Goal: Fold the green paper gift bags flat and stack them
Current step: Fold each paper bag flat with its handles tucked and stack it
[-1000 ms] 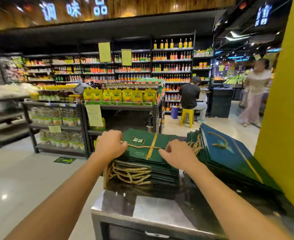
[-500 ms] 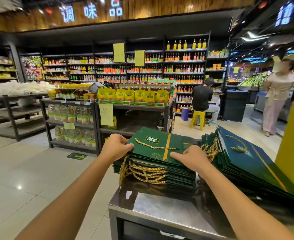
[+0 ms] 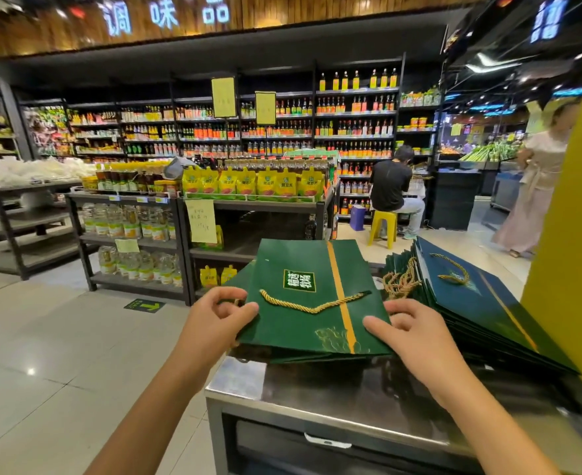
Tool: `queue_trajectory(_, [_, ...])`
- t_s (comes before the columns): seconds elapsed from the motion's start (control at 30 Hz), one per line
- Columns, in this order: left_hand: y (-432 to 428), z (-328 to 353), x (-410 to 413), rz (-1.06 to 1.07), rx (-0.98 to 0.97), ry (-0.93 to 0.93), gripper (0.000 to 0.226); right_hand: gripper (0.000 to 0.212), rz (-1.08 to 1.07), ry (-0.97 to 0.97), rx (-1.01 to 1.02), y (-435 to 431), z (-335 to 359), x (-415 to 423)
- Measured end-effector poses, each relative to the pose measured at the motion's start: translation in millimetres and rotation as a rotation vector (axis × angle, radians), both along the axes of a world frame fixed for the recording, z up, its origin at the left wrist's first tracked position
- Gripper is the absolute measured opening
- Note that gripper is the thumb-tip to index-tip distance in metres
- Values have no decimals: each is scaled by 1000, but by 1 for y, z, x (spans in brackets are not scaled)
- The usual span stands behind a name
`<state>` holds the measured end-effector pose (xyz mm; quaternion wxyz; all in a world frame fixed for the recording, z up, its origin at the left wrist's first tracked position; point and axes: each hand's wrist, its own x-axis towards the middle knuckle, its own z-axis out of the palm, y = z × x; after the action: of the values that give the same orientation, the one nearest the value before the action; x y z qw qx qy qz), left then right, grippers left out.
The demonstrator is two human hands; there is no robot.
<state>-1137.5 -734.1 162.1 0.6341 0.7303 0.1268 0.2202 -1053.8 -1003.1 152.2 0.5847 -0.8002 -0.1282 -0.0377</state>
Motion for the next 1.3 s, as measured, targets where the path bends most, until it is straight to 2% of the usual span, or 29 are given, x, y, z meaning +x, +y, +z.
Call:
queue_trajectory(0.07, [-11,-11,-9,-46,-55,0,28,38,11,17,26,-13,-13,-18])
queue_trajectory(0.3, [-34,-46,-16,-101,-24,-11,45,34,22,81,84,-45,-54,-49])
queue_trajectory(0.6, [-52,-66,-19,-125,79,19,50,35,-134,-120,-236,-53,-61,-44])
queue_trajectory(0.77, [-48,-74,-19,-118,100,30,53,56,-205,-312,-405,-47,-62,-36])
queue_trajectory(0.83, [-47,-76,-18,-117,93,32,54,46,-176,-403,-491,-44,-60,-31])
queue_trajectory(0.93, [-46,-78,-18,-119,83,34,54,20,-142,-468,-621,-40,-59,-26])
queue_trajectory(1.03, [-49,-76,-21,-139,39,12,52,8,-110,-554,-674,-39,-62,-25])
queue_trajectory(1.17, [-56,-76,-31,-156,-15,-44,49,2,-55,-681,-635,-40,-64,-28])
queue_trajectory(1.3, [-65,-87,-45,-189,-49,-58,49,3,1,-678,-487,-28,-59,-33])
